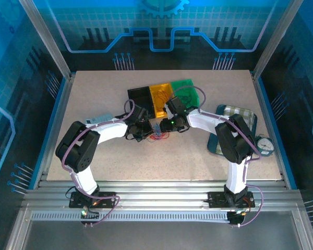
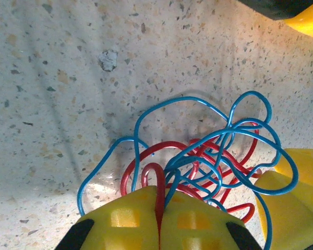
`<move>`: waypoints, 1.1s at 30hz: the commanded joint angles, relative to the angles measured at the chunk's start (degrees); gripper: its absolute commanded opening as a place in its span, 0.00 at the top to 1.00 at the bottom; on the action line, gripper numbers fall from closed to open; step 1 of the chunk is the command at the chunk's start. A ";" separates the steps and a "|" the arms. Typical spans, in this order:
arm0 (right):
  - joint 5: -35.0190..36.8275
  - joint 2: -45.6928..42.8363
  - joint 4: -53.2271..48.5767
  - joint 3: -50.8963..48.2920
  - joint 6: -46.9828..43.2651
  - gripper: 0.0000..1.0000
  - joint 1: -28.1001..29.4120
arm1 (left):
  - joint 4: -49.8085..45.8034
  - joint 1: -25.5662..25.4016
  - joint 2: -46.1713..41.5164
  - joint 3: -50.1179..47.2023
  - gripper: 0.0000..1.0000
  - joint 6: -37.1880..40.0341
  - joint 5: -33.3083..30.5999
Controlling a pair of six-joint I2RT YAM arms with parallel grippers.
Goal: Untangle the cables
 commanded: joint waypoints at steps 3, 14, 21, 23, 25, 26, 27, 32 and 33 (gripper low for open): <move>-2.49 -1.08 2.71 -2.25 -0.85 0.59 0.94 | 1.01 -0.43 -1.21 -1.18 1.00 0.45 1.56; -3.13 1.44 3.50 -2.00 -0.74 0.64 1.00 | 1.49 -0.55 -1.19 -1.49 1.00 0.11 1.66; -3.94 2.84 4.52 -1.14 0.34 0.73 1.12 | 1.50 -0.55 -0.54 -1.55 1.00 -0.12 1.77; -4.19 3.13 4.52 -0.86 0.41 0.76 1.15 | 1.63 -0.54 -0.29 -1.57 1.00 -0.20 1.80; -4.05 3.12 4.56 -0.77 0.31 0.80 1.14 | 1.84 -0.55 -0.20 -1.69 1.00 -0.50 1.86; -3.95 3.04 4.52 -0.85 0.35 0.84 1.15 | 1.88 -0.54 -0.18 -1.71 1.00 -0.68 1.82; -3.87 2.97 4.39 -0.85 0.26 0.87 1.10 | 1.80 -0.55 -0.08 -1.80 1.00 -0.88 1.60; -1.47 0.89 4.30 -2.18 0.34 0.95 0.53 | 0.01 -0.55 -0.39 -2.85 1.00 -3.11 -1.37; -0.58 0.09 4.34 -2.66 0.38 0.96 0.21 | -1.04 -0.45 -0.55 -3.15 1.00 -3.91 -2.60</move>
